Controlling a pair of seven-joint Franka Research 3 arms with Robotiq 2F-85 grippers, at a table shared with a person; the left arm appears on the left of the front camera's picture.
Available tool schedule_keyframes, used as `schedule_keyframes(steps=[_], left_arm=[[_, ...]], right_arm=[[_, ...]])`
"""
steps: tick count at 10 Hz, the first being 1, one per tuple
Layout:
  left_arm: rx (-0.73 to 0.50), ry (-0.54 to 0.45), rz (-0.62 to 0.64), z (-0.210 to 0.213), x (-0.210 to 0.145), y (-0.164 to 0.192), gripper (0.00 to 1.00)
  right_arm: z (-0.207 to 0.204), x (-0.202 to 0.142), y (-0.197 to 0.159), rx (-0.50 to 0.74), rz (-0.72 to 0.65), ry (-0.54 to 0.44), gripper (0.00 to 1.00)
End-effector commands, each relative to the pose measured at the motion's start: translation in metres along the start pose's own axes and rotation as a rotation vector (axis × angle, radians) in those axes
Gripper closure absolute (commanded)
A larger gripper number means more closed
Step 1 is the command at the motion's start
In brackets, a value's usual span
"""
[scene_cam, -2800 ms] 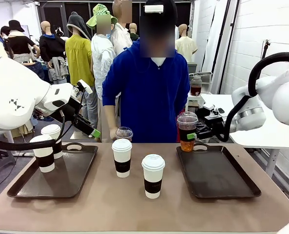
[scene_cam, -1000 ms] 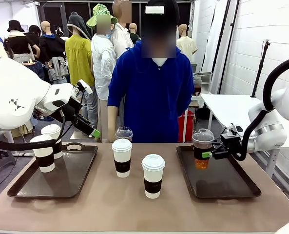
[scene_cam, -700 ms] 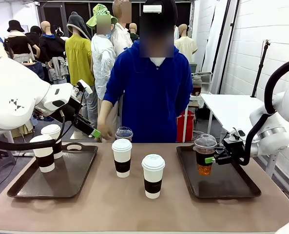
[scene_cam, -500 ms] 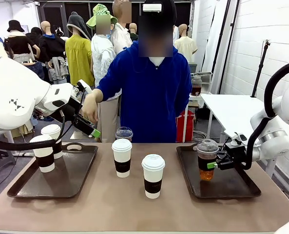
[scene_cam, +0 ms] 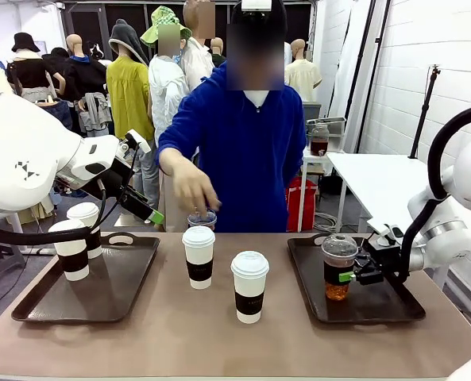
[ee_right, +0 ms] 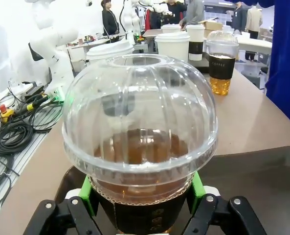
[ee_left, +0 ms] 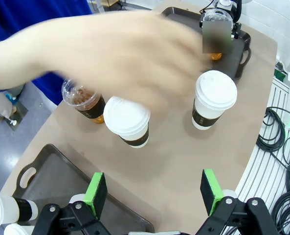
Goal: Distribute the coffee onto the tray.
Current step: Pick up one iced Americano and place it on the right Handle tray.
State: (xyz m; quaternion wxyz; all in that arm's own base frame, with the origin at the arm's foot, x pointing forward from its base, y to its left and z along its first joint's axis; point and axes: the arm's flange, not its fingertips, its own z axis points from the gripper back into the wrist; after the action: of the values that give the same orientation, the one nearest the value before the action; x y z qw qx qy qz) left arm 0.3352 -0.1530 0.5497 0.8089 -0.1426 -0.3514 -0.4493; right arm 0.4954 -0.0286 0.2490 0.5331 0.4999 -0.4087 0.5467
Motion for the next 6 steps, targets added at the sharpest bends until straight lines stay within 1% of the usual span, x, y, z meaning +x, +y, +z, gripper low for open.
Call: schedule_keyframes(steps=[1, 2, 3, 4, 5, 6], left_arm=[[-0.005, -0.004, -0.013, 0.0000, -0.0008, 0.0015, 0.00], [-0.005, -0.004, -0.013, 0.0000, -0.0008, 0.0015, 0.00], [-0.005, -0.004, -0.013, 0.0000, -0.0008, 0.0015, 0.00], [-0.005, -0.004, -0.013, 0.0000, -0.0008, 0.0015, 0.00], [-0.005, -0.004, -0.013, 0.0000, -0.0008, 0.0015, 0.00], [-0.005, -0.004, -0.013, 0.0000, -0.0008, 0.0015, 0.00]], right_arm=[[0.0026, 0.0020, -0.0038, 0.008, 0.021, -0.032, 0.18], [0.0018, 0.0021, -0.0044, -0.011, 0.013, -0.019, 0.18], [0.0022, 0.0022, -0.0044, -0.004, -0.008, -0.016, 0.18], [0.0007, 0.0021, -0.0031, 0.018, -0.021, -0.009, 0.04], [0.0001, 0.0023, -0.0022, 0.019, -0.024, -0.005, 0.00], [0.0002, 0.0014, -0.0011, 0.024, -0.027, -0.004, 0.00]])
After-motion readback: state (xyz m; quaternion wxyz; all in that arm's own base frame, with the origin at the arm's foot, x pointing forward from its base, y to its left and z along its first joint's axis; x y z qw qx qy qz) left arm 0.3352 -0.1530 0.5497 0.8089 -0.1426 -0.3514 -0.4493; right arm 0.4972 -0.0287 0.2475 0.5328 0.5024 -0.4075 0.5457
